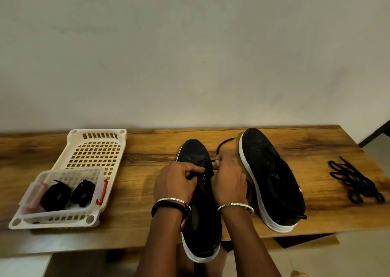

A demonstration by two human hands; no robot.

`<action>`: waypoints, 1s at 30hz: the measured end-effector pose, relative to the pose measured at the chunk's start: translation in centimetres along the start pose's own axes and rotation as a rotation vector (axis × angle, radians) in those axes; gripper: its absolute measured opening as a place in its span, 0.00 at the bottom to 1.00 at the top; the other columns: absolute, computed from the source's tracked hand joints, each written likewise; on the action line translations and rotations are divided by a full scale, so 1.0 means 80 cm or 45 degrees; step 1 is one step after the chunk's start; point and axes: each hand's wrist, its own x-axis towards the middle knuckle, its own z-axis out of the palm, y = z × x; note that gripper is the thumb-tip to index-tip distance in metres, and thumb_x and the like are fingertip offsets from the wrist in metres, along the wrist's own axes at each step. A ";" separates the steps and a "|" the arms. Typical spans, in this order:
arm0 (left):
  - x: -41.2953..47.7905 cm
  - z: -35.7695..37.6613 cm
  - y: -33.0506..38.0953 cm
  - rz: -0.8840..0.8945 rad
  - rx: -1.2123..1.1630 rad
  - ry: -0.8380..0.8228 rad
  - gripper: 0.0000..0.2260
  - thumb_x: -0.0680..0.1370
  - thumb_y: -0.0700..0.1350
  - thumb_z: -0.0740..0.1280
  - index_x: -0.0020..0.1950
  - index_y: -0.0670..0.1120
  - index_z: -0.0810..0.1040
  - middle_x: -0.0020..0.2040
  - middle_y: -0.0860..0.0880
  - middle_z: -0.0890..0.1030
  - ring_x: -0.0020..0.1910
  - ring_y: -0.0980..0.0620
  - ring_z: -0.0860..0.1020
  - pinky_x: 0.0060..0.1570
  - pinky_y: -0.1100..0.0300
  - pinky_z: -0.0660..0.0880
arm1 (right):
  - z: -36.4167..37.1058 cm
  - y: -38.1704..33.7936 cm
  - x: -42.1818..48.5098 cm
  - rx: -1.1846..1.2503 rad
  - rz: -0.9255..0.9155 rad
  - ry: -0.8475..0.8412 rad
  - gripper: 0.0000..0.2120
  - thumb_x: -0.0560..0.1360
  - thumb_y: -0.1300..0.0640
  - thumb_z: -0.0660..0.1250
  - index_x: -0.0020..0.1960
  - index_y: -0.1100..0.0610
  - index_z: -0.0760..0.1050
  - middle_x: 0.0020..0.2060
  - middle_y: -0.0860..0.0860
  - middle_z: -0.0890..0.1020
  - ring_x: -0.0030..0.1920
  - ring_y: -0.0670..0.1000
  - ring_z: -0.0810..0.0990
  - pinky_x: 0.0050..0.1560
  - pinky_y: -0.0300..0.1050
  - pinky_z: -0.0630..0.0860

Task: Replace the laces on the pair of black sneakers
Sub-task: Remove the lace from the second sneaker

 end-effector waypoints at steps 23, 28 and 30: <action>-0.001 0.001 0.000 -0.021 -0.014 0.007 0.12 0.76 0.46 0.73 0.51 0.64 0.83 0.50 0.59 0.85 0.48 0.59 0.81 0.44 0.64 0.78 | 0.007 -0.002 0.001 -0.108 -0.074 -0.102 0.07 0.81 0.61 0.63 0.59 0.56 0.71 0.56 0.52 0.77 0.54 0.55 0.79 0.43 0.44 0.70; -0.001 0.001 0.000 -0.038 -0.015 0.015 0.11 0.75 0.47 0.73 0.50 0.65 0.83 0.48 0.60 0.84 0.45 0.61 0.80 0.35 0.71 0.69 | 0.003 0.004 -0.001 0.241 0.249 0.147 0.12 0.77 0.67 0.63 0.56 0.57 0.63 0.42 0.56 0.78 0.42 0.58 0.80 0.40 0.52 0.76; 0.000 0.001 -0.001 -0.034 -0.023 0.010 0.11 0.75 0.48 0.73 0.50 0.65 0.83 0.48 0.60 0.84 0.44 0.61 0.80 0.34 0.72 0.67 | 0.004 0.009 0.002 0.386 0.417 0.184 0.12 0.78 0.67 0.62 0.55 0.56 0.63 0.43 0.56 0.77 0.41 0.58 0.80 0.40 0.53 0.79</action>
